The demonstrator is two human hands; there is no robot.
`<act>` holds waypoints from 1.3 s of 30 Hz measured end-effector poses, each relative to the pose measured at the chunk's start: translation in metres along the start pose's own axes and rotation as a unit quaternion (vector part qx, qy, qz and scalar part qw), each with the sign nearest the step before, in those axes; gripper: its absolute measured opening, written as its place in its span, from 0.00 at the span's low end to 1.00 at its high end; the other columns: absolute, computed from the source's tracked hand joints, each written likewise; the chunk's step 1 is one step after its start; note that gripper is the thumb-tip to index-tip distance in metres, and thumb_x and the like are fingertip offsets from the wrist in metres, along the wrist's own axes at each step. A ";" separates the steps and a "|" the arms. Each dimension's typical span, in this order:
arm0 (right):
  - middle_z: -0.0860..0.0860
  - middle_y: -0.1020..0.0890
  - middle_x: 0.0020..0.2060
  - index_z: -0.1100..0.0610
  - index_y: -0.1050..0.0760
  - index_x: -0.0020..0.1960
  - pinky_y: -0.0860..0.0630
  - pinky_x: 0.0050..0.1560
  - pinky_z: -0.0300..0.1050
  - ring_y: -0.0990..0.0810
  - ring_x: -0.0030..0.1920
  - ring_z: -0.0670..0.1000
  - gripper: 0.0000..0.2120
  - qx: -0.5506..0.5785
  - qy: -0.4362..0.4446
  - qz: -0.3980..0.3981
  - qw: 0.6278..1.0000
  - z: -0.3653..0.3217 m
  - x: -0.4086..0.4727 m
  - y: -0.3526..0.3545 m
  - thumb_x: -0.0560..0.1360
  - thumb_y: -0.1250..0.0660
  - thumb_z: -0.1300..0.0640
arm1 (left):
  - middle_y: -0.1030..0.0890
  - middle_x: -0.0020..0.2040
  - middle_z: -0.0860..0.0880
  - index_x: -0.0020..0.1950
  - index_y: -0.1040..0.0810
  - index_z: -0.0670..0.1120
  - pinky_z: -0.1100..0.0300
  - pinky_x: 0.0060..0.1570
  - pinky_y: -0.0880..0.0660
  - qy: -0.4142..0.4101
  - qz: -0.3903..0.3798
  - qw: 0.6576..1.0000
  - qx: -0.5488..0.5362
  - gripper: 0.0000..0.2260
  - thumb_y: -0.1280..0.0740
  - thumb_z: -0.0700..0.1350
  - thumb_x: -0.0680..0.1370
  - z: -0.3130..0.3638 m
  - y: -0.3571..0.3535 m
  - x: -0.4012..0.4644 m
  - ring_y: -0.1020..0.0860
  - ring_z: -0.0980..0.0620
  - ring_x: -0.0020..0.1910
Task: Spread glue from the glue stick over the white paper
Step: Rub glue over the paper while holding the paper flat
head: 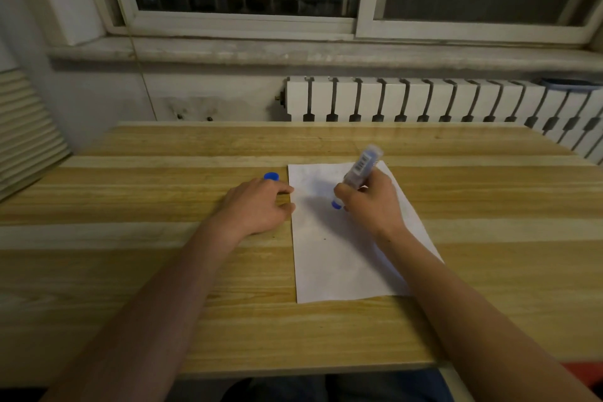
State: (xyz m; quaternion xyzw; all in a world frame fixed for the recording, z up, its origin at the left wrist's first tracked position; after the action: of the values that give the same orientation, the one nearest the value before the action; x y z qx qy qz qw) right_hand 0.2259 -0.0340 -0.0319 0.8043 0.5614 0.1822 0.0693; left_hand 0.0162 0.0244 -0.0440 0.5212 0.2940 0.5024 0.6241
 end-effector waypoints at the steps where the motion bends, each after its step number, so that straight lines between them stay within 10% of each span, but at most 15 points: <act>1: 0.48 0.17 0.40 0.51 0.25 0.46 0.24 0.35 0.41 0.17 0.39 0.48 0.09 -0.002 0.005 -0.008 1.000 -0.001 -0.002 -0.004 0.67 0.29 0.52 | 0.21 0.59 0.55 0.68 0.26 0.61 0.55 0.46 0.32 0.002 0.000 1.000 0.003 0.20 0.37 0.60 0.76 0.000 0.000 0.000 0.24 0.50 0.56; 21: 0.45 0.18 0.41 0.53 0.24 0.51 0.21 0.38 0.34 0.19 0.40 0.42 0.10 -0.017 0.071 -0.131 0.989 -0.016 -0.021 -0.046 0.72 0.26 0.60 | 0.21 0.61 0.53 0.69 0.27 0.62 0.55 0.45 0.30 0.002 -0.015 1.000 0.015 0.21 0.37 0.61 0.76 0.003 0.003 0.001 0.24 0.49 0.55; 39: 0.43 0.21 0.36 0.44 0.29 0.42 0.27 0.31 0.26 0.22 0.39 0.30 0.14 -0.024 0.094 -0.088 0.991 -0.010 -0.019 -0.036 0.70 0.25 0.58 | 0.20 0.57 0.52 0.70 0.28 0.61 0.52 0.51 0.27 0.002 -0.010 1.000 0.009 0.24 0.35 0.65 0.75 0.002 0.002 0.002 0.24 0.49 0.57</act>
State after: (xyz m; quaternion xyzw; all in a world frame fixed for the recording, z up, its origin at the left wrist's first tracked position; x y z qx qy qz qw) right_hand 0.1854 -0.0393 -0.0383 0.7288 0.6298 0.2636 0.0512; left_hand 0.0185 0.0257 -0.0413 0.5229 0.3048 0.4941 0.6241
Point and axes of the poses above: each hand's wrist, its own x-axis towards the middle knuckle, its own y-axis out of the back of the hand, z = x × y, the point moved 4 cm from there along x, towards the middle knuckle
